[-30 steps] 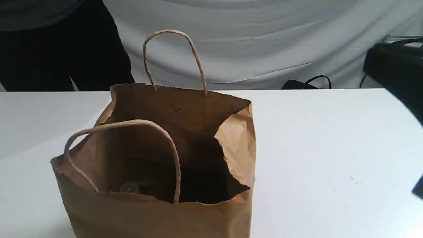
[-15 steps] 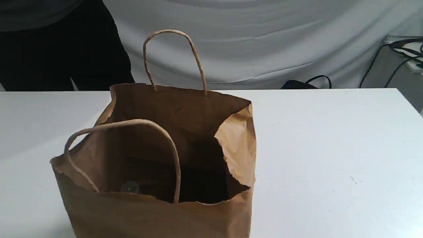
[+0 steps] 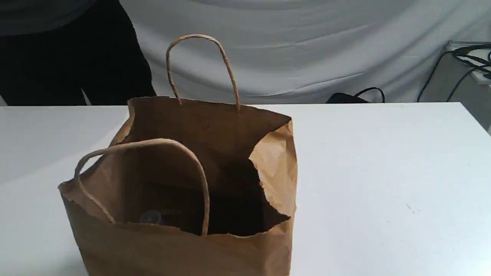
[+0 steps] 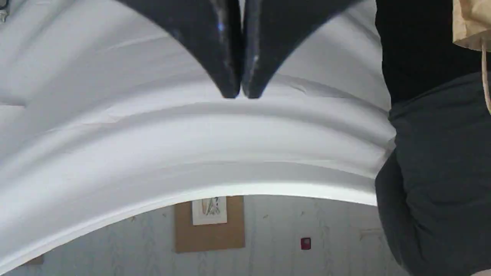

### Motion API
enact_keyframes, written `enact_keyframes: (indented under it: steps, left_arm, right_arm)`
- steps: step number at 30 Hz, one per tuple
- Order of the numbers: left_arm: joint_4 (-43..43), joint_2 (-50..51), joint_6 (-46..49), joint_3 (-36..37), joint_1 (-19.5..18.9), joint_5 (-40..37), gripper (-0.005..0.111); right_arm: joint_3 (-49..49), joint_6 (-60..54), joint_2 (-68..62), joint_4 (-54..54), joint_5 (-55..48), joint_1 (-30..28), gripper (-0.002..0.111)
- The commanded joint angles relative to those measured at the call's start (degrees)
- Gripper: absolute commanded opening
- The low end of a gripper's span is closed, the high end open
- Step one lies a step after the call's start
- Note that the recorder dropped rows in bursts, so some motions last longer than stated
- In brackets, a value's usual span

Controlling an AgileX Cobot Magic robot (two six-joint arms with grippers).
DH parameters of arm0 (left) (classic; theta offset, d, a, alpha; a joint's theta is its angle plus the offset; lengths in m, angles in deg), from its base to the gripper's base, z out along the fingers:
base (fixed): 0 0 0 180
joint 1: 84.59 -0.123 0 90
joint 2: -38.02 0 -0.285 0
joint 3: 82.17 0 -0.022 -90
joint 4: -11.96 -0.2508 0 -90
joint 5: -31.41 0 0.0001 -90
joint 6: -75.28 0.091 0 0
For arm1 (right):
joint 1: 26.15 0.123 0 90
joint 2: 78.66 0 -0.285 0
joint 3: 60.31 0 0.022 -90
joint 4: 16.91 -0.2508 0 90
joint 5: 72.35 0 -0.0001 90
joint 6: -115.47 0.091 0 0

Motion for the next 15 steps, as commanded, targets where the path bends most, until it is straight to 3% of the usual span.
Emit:
enact_keyframes:
  steps: [1,15]
  left_arm:
    - [0.5,-0.2,0.0,0.3,-0.1,-0.1,0.0]
    - [0.5,-0.2,0.0,0.3,-0.1,-0.1,0.0]
  right_arm:
    - [-1.8,1.1,0.8,-0.8,0.8,-1.2,0.0]
    - [-1.9,1.2,0.8,-2.0,9.1,-1.2,0.0]
